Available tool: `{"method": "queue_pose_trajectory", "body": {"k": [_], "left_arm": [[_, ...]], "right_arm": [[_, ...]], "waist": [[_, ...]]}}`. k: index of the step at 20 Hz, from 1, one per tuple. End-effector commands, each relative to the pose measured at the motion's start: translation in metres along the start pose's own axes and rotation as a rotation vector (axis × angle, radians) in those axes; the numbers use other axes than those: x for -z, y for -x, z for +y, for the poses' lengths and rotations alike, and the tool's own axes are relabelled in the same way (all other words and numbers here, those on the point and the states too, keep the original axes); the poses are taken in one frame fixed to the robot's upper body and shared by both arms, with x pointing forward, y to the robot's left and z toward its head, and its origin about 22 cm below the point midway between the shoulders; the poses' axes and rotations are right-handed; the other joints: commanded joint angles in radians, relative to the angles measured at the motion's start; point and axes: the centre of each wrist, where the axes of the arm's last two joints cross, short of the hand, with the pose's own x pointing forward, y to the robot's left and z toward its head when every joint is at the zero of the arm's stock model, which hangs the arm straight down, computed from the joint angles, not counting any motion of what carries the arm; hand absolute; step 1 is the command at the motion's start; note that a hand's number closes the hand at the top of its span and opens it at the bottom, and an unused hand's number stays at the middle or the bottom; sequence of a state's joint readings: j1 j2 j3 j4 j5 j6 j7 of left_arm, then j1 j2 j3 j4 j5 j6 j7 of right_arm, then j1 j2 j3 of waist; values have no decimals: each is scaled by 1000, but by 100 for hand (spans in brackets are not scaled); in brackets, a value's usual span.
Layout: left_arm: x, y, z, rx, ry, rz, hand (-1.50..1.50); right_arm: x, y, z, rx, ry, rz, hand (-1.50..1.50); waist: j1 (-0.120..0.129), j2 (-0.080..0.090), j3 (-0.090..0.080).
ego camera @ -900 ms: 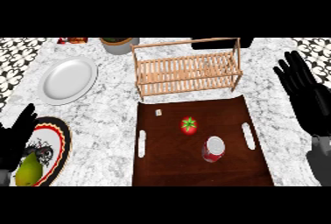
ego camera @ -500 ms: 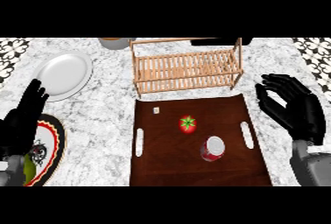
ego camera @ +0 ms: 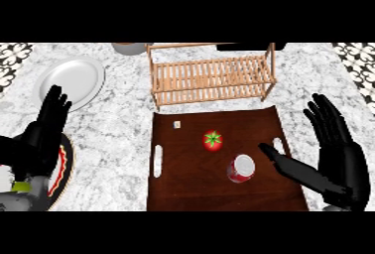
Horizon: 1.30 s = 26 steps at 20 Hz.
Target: Pick the can from the tray and place it in the tiered shelf
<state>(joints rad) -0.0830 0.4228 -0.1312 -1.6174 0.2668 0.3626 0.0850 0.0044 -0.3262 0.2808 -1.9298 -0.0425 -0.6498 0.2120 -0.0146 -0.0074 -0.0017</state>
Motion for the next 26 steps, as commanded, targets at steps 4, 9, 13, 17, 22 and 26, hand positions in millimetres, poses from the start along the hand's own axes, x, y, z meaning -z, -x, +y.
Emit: {"method": "queue_pose_trajectory", "body": {"k": [4, 9, 13, 17, 22, 26], "left_arm": [[-1, -2, -4, 10, 7, -18, 0], [-5, -6, -20, -3, 50, -26, 0], [-3, -9, -25, 9, 57, -33, 0], [1, -10, -33, -4, 78, -35, 0], [-2, -4, -23, 3, 67, -35, 0], [4, -13, -20, 2, 46, -32, 0]], "right_arm": [[-24, -32, -6, -357, -268, 142, -150], [-11, -44, -12, -742, -295, 224, -150], [1, -65, 0, -960, -267, 319, -150], [-3, -67, 37, -1038, -281, 422, -150], [5, -66, 68, -1138, -278, 475, -150], [16, -40, 80, -1261, -262, 537, -150]], "waist": [[9, -1, -7], [28, 2, -10], [48, 7, -9], [53, 11, -7], [51, 7, -5], [43, 8, -5]]}}
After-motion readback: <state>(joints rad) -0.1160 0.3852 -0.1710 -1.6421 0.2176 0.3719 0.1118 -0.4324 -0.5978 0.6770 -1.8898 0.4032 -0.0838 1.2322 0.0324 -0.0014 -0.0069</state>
